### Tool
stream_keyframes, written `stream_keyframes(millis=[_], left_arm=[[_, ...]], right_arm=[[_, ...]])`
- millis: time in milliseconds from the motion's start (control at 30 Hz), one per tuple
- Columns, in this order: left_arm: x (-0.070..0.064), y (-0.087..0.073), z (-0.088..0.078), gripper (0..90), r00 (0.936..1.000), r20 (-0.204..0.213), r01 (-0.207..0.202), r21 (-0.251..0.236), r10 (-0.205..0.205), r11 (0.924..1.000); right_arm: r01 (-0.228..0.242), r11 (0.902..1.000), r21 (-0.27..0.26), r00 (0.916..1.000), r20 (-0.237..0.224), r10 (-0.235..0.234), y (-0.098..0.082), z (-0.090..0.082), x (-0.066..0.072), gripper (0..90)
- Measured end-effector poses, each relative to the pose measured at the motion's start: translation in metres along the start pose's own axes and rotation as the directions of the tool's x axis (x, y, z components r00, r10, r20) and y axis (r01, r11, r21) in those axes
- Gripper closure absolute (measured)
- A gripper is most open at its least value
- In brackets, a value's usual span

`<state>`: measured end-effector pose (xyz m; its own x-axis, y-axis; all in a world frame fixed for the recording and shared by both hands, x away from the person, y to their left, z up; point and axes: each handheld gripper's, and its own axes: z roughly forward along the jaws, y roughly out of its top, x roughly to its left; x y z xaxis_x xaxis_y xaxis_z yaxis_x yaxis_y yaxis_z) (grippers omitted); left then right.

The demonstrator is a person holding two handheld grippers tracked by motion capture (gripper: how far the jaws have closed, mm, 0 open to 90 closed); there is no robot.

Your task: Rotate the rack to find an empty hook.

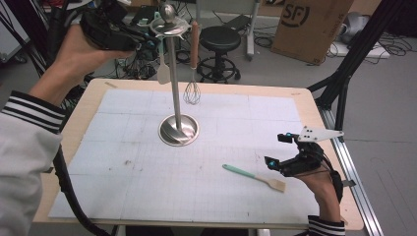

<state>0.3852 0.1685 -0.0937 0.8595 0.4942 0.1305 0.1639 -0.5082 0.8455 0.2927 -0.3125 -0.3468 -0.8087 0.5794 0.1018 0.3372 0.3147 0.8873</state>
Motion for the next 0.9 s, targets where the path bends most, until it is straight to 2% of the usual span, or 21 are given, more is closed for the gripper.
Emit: stream_keyframes(millis=[233,467,533,600,733,767,800,900], left_arm=[[0.016,-0.009,-0.008,90.0,0.9995,-0.021,0.025,-0.004,-0.025,0.9997],[0.016,-0.014,-0.009,89.9,0.9996,-0.022,0.019,-0.009,-0.019,0.9998],[0.014,-0.018,-0.01,89.6,0.9997,-0.023,0.006,-0.002,-0.006,1.0],[0.01,-0.023,-0.012,83.1,0.9997,-0.023,0.004,-0.026,-0.005,0.9997],[0.003,-0.037,-0.015,74.0,0.9983,-0.059,0.002,-0.008,-0.003,1.0],[0.001,-0.041,-0.016,69.3,0.9972,-0.074,-0.002,-0.015,0.001,0.9999],[-0.001,-0.044,-0.017,64.0,0.9974,-0.073,-0.003,-0.027,0.001,0.9996],[-0.006,-0.056,-0.018,45.6,0.9987,-0.045,-0.025,-0.05,0.022,0.9985]], right_arm=[[0.002,1.0,0.008,1.0,0.005,-0.002,0.0,0.002,0.0,0.4],[-0.003,0.9999,0.014,1.0,0.004,0.003,0.0,0.003,0.001,0.4],[-0.001,0.9999,0.015,1.0,0.004,0.001,0.0,0.003,0.001,0.4],[0.002,0.9999,0.014,1.0,0.004,-0.002,0.0,0.004,0.001,0.4],[0.0,0.9998,0.017,1.0,0.002,0.0,0.0,0.005,0.001,0.4],[0.003,0.9999,0.016,1.0,0.002,-0.003,0.0,0.005,0.001,0.4],[0.005,0.9999,0.013,1.0,0.001,-0.005,0.0,0.005,0.001,0.4],[-0.001,0.9999,0.011,1.0,0.002,0.001,0.0,0.003,0.001,0.4]])
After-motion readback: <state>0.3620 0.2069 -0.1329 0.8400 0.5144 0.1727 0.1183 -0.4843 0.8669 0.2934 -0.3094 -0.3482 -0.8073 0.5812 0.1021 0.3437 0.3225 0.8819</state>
